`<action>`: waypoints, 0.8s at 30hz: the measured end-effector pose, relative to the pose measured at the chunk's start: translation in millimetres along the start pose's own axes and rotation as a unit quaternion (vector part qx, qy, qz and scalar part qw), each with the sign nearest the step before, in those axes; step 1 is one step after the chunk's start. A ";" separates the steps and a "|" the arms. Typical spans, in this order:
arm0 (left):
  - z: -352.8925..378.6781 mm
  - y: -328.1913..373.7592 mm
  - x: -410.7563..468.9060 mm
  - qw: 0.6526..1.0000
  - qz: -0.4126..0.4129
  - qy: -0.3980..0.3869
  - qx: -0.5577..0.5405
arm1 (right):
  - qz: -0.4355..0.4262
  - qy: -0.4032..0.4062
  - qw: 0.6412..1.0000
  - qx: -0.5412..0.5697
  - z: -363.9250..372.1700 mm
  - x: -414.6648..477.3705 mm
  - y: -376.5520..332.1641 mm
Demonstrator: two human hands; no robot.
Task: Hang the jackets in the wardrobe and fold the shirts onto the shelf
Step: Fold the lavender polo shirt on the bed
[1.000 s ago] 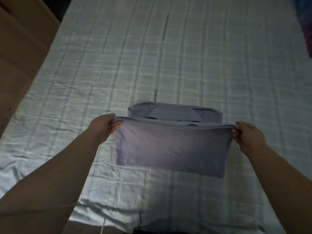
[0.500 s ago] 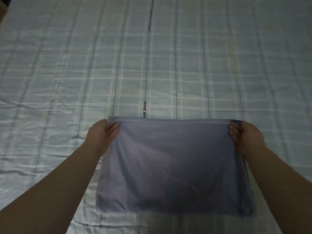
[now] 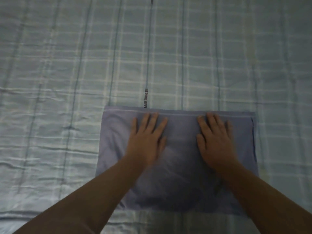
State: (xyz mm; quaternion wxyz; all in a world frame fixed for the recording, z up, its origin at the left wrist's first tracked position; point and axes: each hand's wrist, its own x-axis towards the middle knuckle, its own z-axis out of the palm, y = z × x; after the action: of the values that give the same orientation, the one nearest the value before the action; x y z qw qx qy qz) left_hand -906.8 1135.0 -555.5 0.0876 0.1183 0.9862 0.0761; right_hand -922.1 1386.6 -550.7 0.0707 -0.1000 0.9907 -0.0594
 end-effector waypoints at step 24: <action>-1.8 3.6 -9.2 0.999 -0.014 -0.024 -0.040 | -0.038 -0.056 0.998 -0.019 3.2 0.3 -27.5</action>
State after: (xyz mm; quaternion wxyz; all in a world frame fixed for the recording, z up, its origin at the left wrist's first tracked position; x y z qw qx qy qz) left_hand -897.5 1135.9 -551.7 0.1173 0.1029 0.9814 0.1118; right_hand -916.8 1359.4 -550.2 0.1217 -0.1422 0.9816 -0.0374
